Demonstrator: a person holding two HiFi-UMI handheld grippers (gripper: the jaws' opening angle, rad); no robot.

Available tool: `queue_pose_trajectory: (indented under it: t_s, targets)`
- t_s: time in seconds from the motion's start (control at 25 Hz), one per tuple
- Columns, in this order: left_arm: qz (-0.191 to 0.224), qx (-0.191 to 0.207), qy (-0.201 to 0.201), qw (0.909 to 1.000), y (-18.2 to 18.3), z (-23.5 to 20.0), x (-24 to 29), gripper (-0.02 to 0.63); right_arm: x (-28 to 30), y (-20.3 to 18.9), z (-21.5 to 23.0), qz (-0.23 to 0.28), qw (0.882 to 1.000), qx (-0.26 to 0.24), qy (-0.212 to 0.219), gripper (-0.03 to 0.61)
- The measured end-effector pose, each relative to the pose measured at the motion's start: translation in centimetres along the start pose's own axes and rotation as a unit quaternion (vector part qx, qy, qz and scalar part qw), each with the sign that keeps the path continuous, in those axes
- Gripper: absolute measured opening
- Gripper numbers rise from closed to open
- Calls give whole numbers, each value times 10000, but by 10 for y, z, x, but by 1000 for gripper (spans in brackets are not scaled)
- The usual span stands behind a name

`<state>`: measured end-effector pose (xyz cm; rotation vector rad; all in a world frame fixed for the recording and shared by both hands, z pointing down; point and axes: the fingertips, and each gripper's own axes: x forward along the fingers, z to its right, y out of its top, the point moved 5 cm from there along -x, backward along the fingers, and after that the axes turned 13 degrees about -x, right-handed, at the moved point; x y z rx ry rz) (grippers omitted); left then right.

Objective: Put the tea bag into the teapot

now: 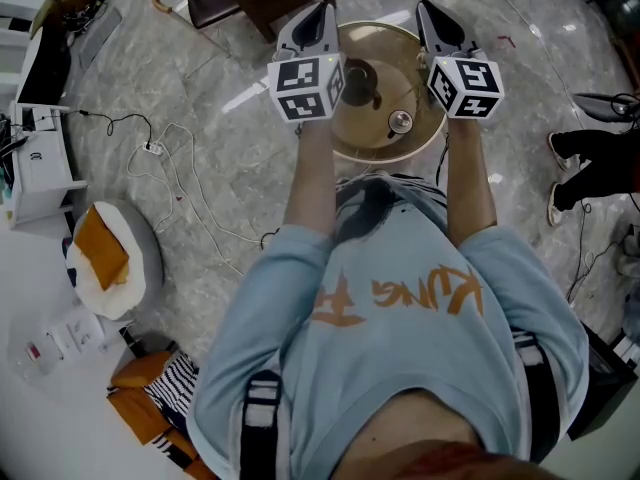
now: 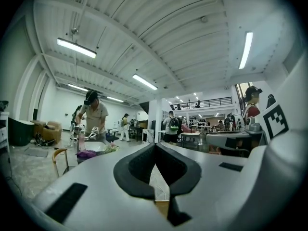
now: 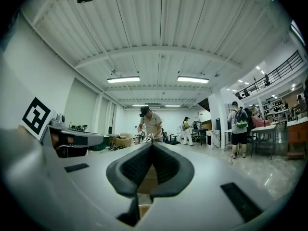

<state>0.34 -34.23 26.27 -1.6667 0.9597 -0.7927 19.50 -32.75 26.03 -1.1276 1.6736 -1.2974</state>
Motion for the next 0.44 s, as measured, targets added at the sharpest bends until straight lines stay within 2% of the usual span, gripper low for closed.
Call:
queue_pose_trajectory:
  t_s: [0.28, 0.44]
  targets:
    - [12, -25, 15, 10000, -9, -4, 15, 25, 9, -12, 9, -6, 10000, -33, 22, 12]
    - [26, -47, -13, 10000, 3, -3, 15, 26, 11, 0, 9, -21, 10000, -76, 32, 12]
